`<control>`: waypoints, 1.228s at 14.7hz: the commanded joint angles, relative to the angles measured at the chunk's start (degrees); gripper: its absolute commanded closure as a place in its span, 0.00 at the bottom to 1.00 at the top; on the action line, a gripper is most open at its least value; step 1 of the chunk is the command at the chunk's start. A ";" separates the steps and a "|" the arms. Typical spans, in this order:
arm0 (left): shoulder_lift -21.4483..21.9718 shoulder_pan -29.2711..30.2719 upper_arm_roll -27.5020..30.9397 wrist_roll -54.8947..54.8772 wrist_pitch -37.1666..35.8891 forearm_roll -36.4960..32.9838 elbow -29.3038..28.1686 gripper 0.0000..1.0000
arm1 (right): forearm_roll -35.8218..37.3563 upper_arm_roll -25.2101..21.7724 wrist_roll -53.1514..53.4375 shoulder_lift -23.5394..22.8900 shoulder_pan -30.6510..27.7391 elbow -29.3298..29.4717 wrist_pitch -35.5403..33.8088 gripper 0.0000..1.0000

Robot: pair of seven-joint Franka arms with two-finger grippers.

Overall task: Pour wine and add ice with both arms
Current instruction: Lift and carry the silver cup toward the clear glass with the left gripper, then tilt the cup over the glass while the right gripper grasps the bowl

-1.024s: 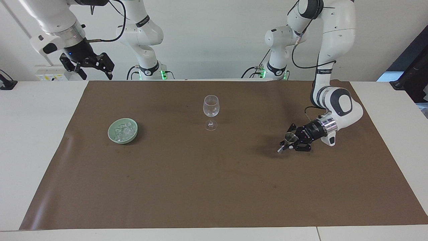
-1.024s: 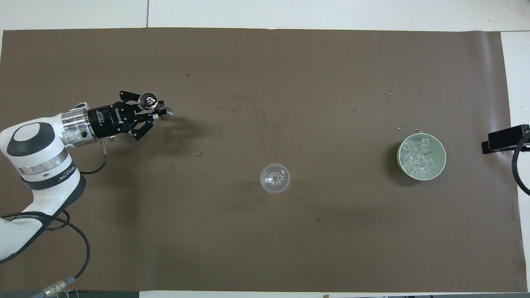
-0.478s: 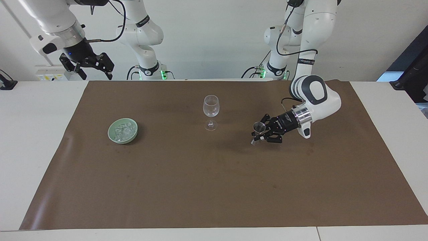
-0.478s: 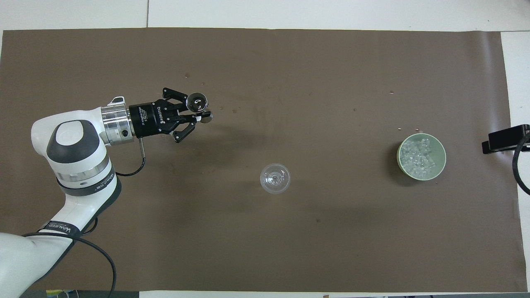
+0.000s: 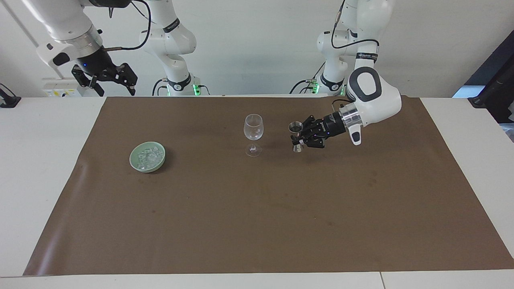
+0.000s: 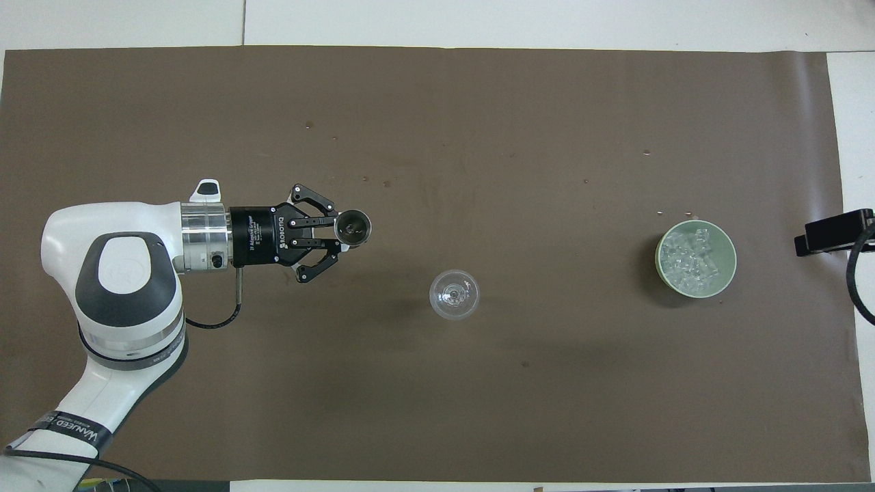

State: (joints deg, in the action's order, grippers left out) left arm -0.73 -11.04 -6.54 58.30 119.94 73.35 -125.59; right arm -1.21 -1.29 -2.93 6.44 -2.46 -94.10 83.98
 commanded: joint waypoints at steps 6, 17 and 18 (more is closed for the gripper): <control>5.30 -6.53 0.83 16.99 0.21 -19.36 1.31 1.00 | -1.60 0.06 -6.37 2.26 -0.26 -11.53 11.80 0.00; 2.22 -19.11 0.74 44.34 5.39 -48.55 8.79 1.00 | -1.60 -0.38 -14.92 2.78 -6.50 -27.87 27.81 0.01; 2.22 -19.98 0.74 45.66 5.39 -50.22 8.79 1.00 | -1.60 -0.38 -13.78 3.22 -6.50 -28.50 28.51 0.01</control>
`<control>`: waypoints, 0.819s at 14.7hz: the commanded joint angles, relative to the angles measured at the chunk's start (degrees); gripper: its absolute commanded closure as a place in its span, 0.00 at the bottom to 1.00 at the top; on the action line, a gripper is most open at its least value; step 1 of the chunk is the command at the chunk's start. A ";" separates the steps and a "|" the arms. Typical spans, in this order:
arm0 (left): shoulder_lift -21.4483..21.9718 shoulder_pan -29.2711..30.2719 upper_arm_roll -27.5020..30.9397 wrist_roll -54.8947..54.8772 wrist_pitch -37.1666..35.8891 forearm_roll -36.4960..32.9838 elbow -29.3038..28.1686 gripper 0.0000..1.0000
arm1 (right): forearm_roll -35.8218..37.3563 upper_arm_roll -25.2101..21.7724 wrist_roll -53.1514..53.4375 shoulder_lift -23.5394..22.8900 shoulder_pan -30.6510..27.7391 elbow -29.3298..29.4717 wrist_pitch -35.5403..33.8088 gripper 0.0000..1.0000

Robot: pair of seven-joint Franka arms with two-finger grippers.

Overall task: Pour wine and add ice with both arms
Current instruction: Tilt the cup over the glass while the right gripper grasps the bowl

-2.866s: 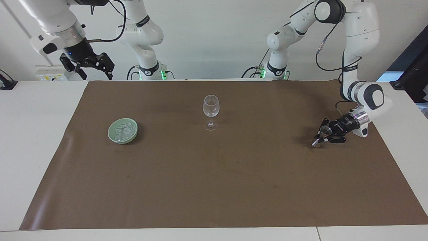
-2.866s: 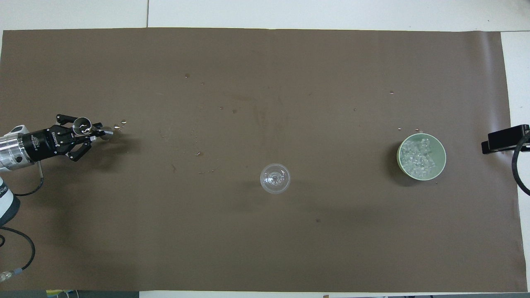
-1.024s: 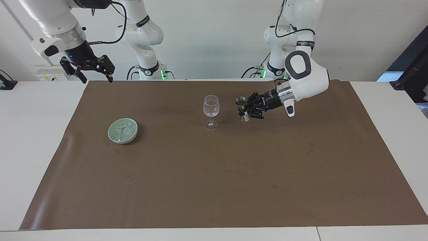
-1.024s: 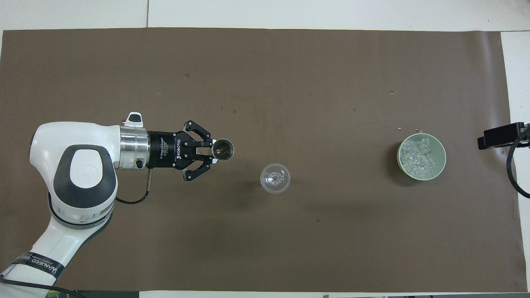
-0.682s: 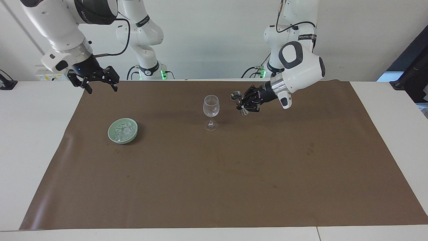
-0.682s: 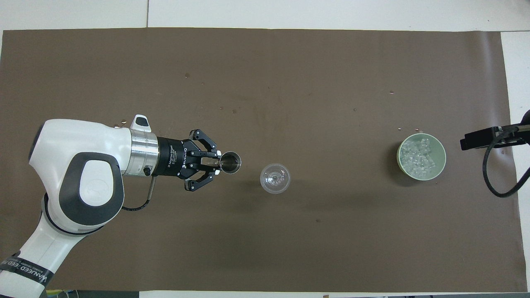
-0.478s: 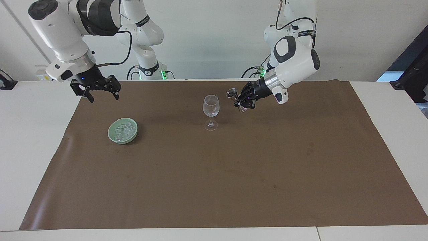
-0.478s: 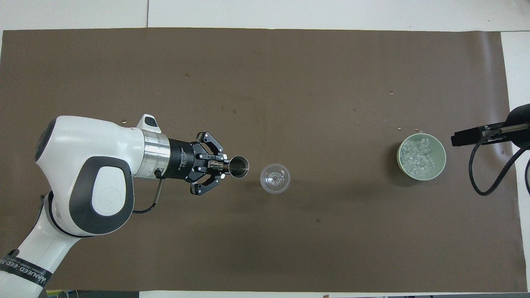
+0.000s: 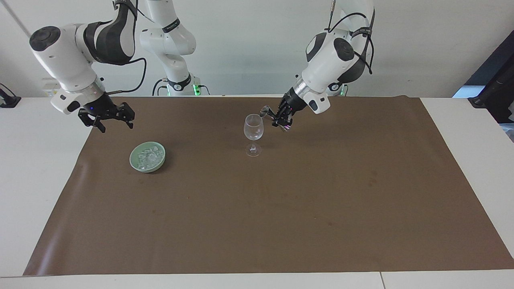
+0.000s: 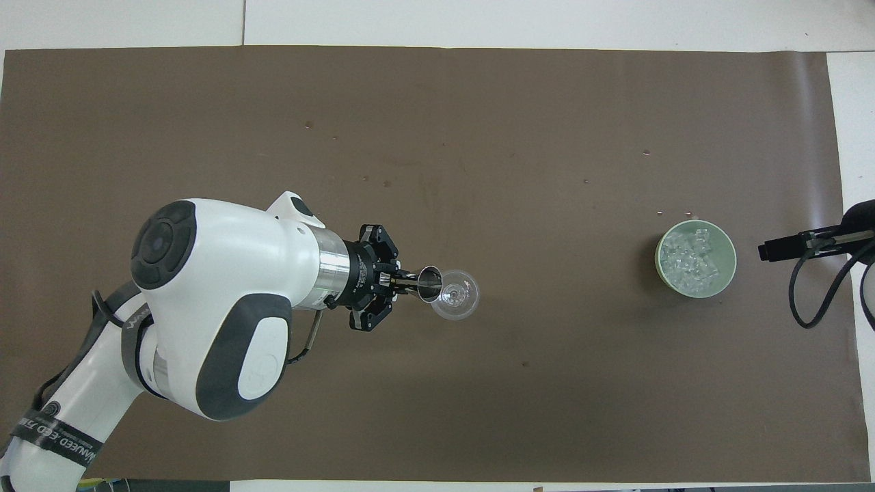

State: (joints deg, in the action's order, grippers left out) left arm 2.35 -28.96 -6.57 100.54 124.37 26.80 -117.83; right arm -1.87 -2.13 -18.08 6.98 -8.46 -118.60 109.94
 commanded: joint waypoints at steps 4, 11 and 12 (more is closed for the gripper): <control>-0.86 -5.84 0.77 10.53 2.37 -13.51 1.03 1.00 | -0.95 0.63 2.18 -0.47 0.99 -4.10 6.61 0.01; -0.95 -7.69 0.77 15.11 1.93 -24.41 2.17 1.00 | -0.95 0.72 -7.15 -2.06 6.34 -5.15 8.80 0.20; -0.95 -8.65 0.77 15.82 1.76 -26.34 2.34 1.00 | -0.95 0.72 -7.58 -2.50 5.92 -5.15 9.24 0.21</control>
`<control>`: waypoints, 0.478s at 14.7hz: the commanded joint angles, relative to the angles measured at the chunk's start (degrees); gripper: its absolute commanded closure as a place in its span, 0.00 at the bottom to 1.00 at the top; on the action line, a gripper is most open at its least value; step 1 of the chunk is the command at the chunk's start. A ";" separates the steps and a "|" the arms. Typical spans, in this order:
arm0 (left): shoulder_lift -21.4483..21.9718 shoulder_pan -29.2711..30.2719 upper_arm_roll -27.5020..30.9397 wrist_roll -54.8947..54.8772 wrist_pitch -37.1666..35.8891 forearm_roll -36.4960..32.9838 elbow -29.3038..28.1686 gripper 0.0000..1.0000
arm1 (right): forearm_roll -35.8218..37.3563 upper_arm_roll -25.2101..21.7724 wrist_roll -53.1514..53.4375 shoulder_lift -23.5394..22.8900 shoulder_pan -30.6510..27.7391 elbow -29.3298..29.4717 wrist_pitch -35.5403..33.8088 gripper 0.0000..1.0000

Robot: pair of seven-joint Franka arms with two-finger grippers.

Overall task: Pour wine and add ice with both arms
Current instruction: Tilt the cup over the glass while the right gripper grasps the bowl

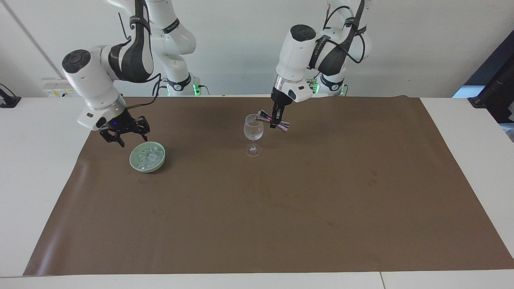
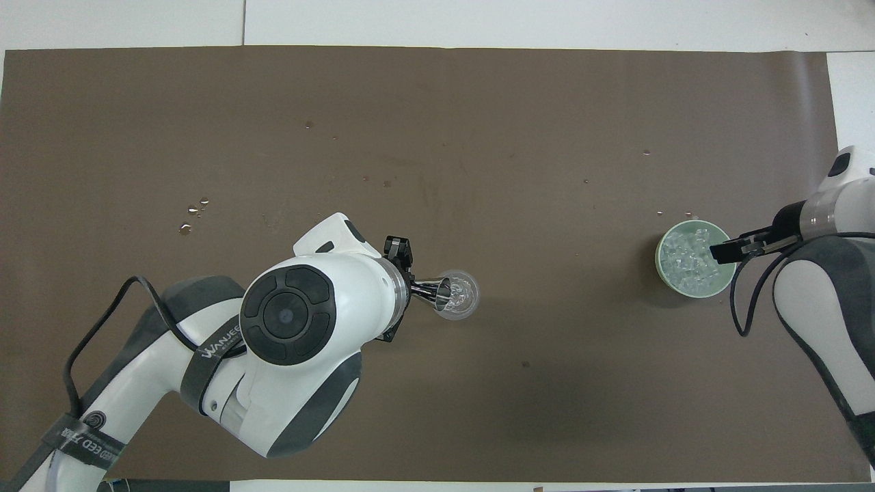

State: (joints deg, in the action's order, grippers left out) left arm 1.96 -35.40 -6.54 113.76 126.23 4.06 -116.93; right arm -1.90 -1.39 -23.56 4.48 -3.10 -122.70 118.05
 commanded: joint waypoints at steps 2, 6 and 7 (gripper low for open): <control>-0.56 -2.74 0.74 3.92 -0.28 -7.03 2.14 1.00 | -0.91 -0.01 -5.16 -0.26 0.55 -1.13 1.66 0.21; -0.64 -5.03 0.74 4.19 -1.07 -12.75 3.46 1.00 | -0.91 -0.01 -10.96 -0.35 0.55 -1.31 2.80 0.30; -0.64 -5.38 0.57 4.19 -1.60 -14.06 3.55 1.00 | -0.91 -0.10 -14.37 -0.35 0.11 -2.18 3.06 0.33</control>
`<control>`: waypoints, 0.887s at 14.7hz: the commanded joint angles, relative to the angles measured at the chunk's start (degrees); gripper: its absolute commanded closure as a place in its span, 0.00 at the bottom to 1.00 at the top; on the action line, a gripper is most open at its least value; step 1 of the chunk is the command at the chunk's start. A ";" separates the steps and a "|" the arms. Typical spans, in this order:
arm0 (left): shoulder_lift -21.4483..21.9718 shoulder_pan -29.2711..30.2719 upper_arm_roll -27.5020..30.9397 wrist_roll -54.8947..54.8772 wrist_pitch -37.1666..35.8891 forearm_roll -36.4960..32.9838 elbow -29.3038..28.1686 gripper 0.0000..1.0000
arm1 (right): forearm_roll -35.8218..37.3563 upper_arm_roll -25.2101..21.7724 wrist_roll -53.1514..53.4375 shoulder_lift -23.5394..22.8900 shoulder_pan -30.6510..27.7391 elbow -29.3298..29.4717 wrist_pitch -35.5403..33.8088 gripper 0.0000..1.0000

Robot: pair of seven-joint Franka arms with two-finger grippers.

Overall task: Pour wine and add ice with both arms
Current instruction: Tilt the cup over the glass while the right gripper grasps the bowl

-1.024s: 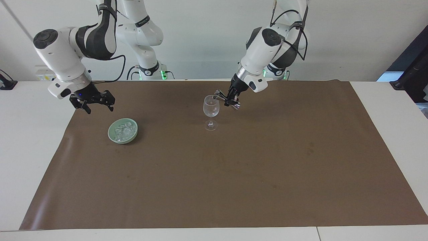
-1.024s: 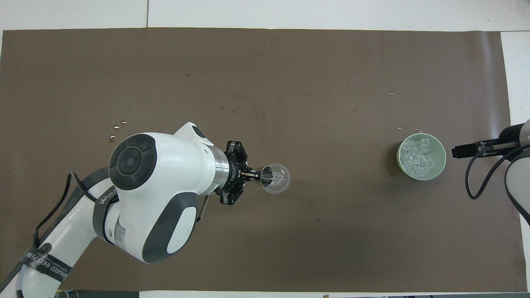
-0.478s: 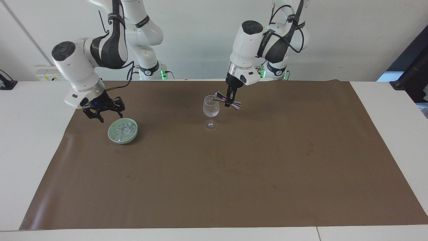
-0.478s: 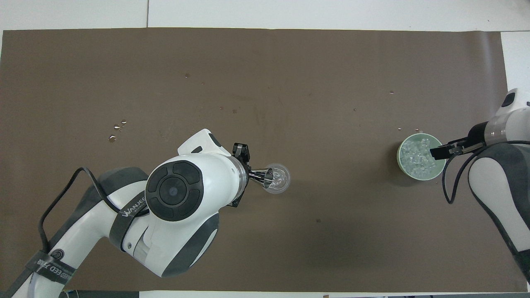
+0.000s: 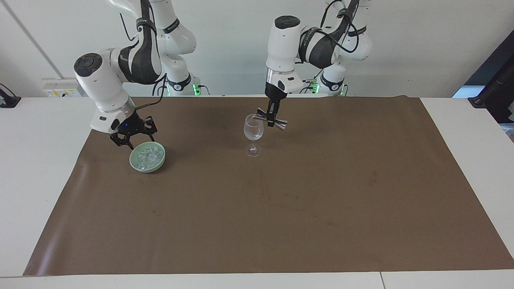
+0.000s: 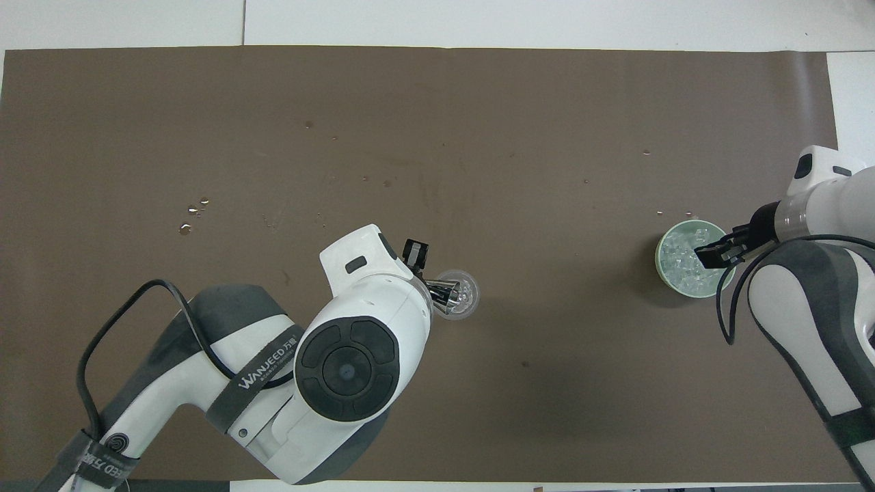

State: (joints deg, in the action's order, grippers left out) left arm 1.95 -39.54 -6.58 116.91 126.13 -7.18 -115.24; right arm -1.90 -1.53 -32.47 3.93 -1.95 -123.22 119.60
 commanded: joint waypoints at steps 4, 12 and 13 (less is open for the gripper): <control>-0.63 -2.47 0.43 1.30 -1.85 -7.84 1.95 1.00 | -0.91 0.12 -11.65 -0.94 -1.04 -6.23 9.14 0.33; -0.46 -3.35 -0.81 3.76 -4.23 -14.00 1.95 1.00 | -0.91 0.30 -11.54 -3.14 2.22 -8.35 14.78 0.42; -0.46 -3.35 -0.81 3.94 -4.23 -14.00 2.04 1.00 | -0.91 0.30 -12.52 -2.97 2.21 -8.79 14.69 0.42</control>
State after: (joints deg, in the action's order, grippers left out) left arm 1.94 -41.91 -7.75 119.32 123.65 -19.49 -114.65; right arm -1.92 -1.26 -42.17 0.13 0.91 -130.65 133.84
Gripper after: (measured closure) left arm 0.793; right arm 0.379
